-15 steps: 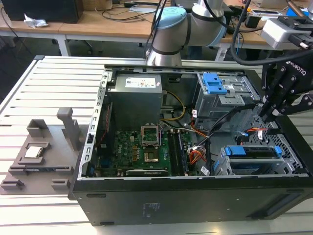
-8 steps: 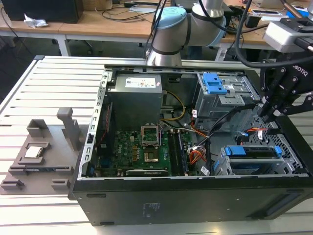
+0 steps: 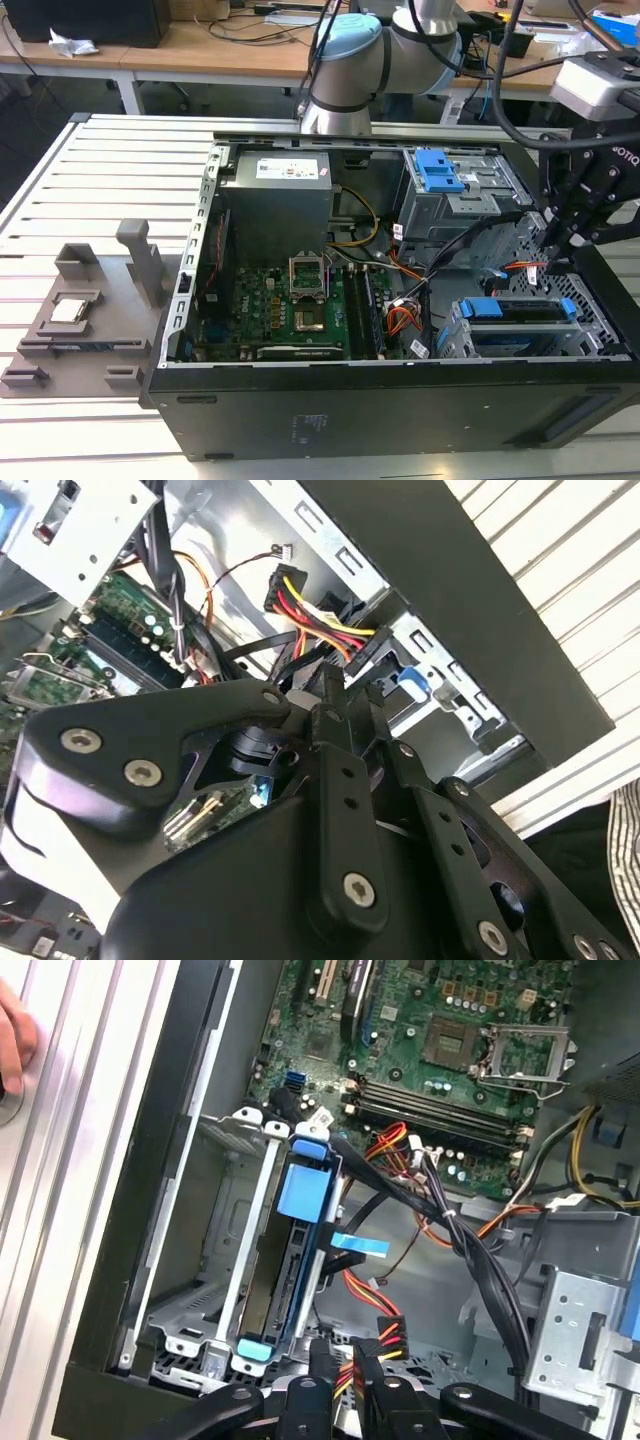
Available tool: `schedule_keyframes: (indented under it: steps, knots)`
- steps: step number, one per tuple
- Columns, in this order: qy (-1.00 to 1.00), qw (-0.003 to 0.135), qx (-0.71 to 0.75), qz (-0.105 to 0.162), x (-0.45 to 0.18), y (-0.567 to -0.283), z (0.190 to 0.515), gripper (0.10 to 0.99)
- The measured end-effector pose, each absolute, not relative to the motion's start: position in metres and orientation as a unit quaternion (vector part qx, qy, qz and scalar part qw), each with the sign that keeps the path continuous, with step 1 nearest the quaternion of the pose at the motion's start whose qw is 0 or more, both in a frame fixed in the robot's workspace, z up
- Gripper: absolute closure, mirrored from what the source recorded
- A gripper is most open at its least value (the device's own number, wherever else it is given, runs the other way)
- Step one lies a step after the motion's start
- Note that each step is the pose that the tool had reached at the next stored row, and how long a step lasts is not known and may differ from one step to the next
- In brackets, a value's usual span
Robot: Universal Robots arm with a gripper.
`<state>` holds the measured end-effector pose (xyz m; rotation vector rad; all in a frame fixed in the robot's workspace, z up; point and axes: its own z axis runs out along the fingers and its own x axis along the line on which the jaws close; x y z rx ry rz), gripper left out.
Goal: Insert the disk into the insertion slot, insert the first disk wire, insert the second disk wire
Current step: 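Insert the first disk wire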
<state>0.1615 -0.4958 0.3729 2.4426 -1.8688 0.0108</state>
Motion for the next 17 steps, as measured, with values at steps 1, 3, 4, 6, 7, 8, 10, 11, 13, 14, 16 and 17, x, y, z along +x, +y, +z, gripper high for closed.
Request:
schedule_keyframes:
  steps: [1, 3, 4, 6, 7, 8, 10, 11, 13, 14, 16, 17]
  knots:
    - [-0.604, 0.035, 0.796, 0.005, 0.163, -0.496, 0.371, 0.847]
    - [-0.599, 0.040, 0.800, 0.009, 0.165, -0.495, 0.368, 0.847]
    - [-0.598, 0.043, 0.800, 0.011, 0.165, -0.495, 0.366, 0.847]
    - [-0.597, 0.045, 0.801, 0.013, 0.166, -0.494, 0.365, 0.847]
    - [-0.596, 0.048, 0.801, 0.015, 0.167, -0.492, 0.364, 0.847]
    - [-0.596, 0.049, 0.802, 0.016, 0.167, -0.490, 0.363, 0.847]
    - [-0.595, 0.050, 0.802, 0.017, 0.167, -0.488, 0.362, 0.847]
    - [-0.594, 0.051, 0.803, 0.018, 0.168, -0.487, 0.361, 0.847]
    - [-0.592, 0.063, 0.803, 0.027, 0.168, -0.486, 0.359, 0.847]
    - [-0.592, 0.065, 0.803, 0.028, 0.168, -0.486, 0.358, 0.847]
    - [-0.591, 0.065, 0.803, 0.029, 0.168, -0.486, 0.357, 0.847]
    - [-0.591, 0.065, 0.803, 0.029, 0.169, -0.486, 0.357, 0.847]
